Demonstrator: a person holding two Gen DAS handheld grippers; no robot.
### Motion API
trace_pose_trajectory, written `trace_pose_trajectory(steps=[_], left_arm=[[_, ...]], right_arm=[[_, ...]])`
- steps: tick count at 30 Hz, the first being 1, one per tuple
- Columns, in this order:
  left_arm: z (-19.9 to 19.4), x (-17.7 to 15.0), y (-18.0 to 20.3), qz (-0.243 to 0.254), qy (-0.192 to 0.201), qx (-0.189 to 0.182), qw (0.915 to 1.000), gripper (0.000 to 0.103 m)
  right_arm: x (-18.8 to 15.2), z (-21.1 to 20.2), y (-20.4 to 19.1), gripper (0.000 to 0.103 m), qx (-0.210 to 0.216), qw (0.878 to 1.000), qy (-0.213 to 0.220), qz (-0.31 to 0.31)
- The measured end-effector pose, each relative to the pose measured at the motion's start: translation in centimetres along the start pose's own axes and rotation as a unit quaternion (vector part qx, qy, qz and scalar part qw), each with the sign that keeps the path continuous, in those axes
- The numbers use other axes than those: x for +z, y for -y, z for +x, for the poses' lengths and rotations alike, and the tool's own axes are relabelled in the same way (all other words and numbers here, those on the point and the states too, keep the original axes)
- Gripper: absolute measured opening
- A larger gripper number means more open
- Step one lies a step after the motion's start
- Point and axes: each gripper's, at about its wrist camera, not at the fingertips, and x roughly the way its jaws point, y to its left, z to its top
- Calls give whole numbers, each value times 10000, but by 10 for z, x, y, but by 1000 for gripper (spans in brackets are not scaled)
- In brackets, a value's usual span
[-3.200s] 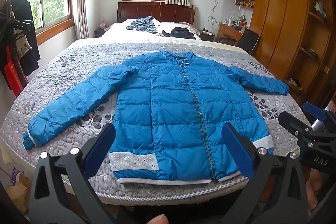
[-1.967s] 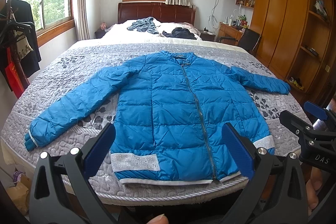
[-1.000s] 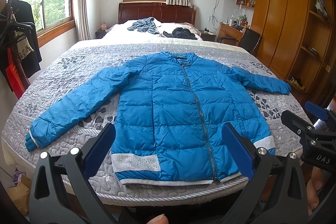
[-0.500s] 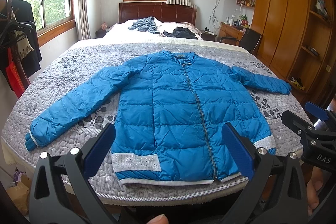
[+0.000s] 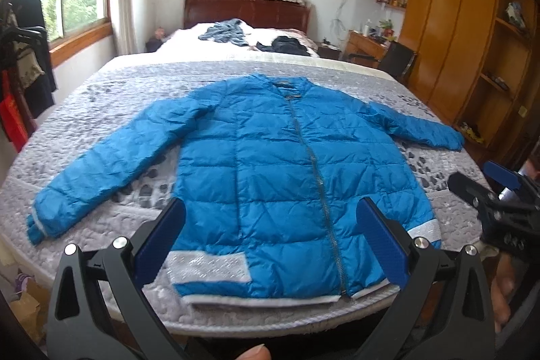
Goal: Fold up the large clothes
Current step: 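Grasp the jacket sleeve cuff with the right gripper and lift it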
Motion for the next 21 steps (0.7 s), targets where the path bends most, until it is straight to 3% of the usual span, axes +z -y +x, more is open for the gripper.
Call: trace_pose_trajectory(steps=[2, 5, 7, 9, 12, 15, 17, 18, 21], left_arm=[[9, 7, -2, -11, 79, -32, 10000, 100], [24, 20, -6, 30, 384, -585, 9975, 100], [39, 31, -7, 128, 424, -898, 9950, 100], [54, 40, -4, 209, 412, -909, 9948, 100], [81, 53, 0, 263, 196, -1059, 9938, 100], [102, 65, 4, 173, -137, -1266, 9917, 100], [116, 72, 7, 160, -318, -1455, 9887, 100], [120, 74, 8, 169, -351, -1502, 9879, 100], [128, 78, 14, 213, -334, -1499, 9879, 100]], right_arm=[[8, 15, 25, 99, 29, 9999, 33, 166], [18, 44, 82, 99, 468, 9959, 115, 770], [22, 73, 135, 99, 516, 9875, -59, 1491], [24, 96, 181, 99, 503, 9783, -221, 2000], [18, 135, 281, 96, 480, 9460, -370, 3184], [9, 157, 361, 82, 305, 9157, -364, 3991], [-2, 173, 421, 70, 289, 8838, -304, 4659], [-12, 182, 452, 66, 402, 8611, -226, 5063], [-30, 201, 501, 62, 413, 8240, -137, 5650]])
